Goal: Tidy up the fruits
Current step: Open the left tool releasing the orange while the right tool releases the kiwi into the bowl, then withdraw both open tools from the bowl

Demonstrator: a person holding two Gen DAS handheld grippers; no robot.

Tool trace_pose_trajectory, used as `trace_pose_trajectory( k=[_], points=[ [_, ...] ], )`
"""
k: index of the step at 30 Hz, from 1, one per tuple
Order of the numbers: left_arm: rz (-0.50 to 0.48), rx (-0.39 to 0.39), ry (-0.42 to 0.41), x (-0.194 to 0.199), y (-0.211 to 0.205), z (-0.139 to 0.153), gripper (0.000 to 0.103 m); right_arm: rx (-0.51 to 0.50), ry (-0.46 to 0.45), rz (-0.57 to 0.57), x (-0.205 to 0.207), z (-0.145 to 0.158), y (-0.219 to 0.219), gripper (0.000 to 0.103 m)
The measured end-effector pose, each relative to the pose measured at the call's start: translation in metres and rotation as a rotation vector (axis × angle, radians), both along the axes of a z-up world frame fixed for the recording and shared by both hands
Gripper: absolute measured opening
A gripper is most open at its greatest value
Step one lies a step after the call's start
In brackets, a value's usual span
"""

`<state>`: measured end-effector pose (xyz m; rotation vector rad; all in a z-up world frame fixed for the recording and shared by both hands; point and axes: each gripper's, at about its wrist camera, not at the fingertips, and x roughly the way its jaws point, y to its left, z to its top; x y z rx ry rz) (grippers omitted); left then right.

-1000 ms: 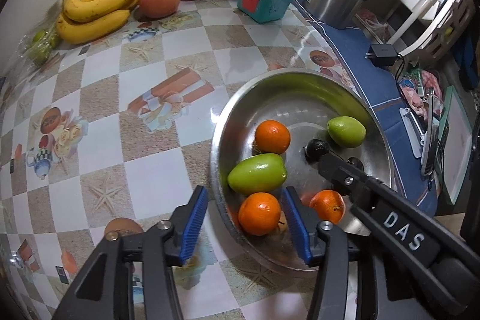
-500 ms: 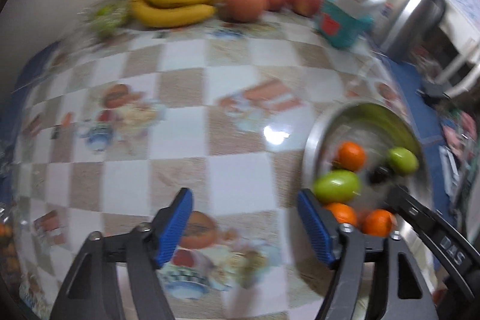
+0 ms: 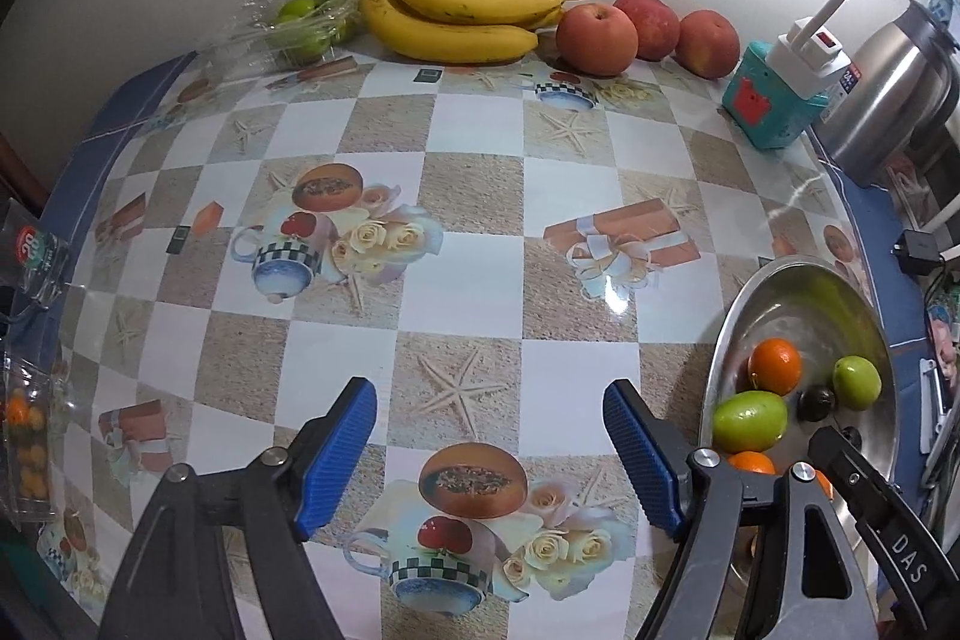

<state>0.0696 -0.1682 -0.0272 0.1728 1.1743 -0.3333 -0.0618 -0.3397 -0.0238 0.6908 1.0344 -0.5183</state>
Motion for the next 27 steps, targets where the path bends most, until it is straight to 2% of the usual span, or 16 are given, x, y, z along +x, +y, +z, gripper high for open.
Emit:
trace_pose_trajectory(
  k=[5, 6, 7, 8, 9, 14, 21, 27],
  points=[
    [0.002, 0.007, -0.007, 0.001, -0.001, -0.001, 0.093, -0.012, 0.012, 0.013, 0.003, -0.002, 0.002, 0.026],
    [0.004, 0.009, -0.009, 0.001, 0.0, -0.001, 0.095, -0.02, 0.017, 0.014, 0.004, -0.002, 0.002, 0.032],
    [0.006, 0.015, -0.012, 0.001, 0.0, -0.001, 0.102, -0.032, 0.025, 0.014, 0.005, -0.003, 0.003, 0.049],
    [0.007, 0.021, -0.017, 0.001, 0.0, -0.002, 0.103, -0.051, 0.042, 0.015, 0.007, -0.004, 0.003, 0.06],
    [0.008, 0.033, -0.027, 0.002, 0.0, -0.002, 0.103, -0.065, 0.052, 0.018, 0.008, -0.004, 0.003, 0.076],
    [0.014, 0.048, -0.042, 0.003, 0.003, -0.002, 0.103, -0.092, 0.056, 0.023, 0.008, -0.004, 0.002, 0.082],
    [0.014, 0.081, -0.081, -0.003, 0.011, 0.0, 0.103, -0.107, 0.037, 0.048, 0.007, -0.004, 0.006, 0.099],
    [-0.005, 0.101, -0.116, -0.014, 0.02, 0.004, 0.103, -0.135, 0.015, 0.075, 0.004, 0.003, 0.018, 0.101]
  ],
)
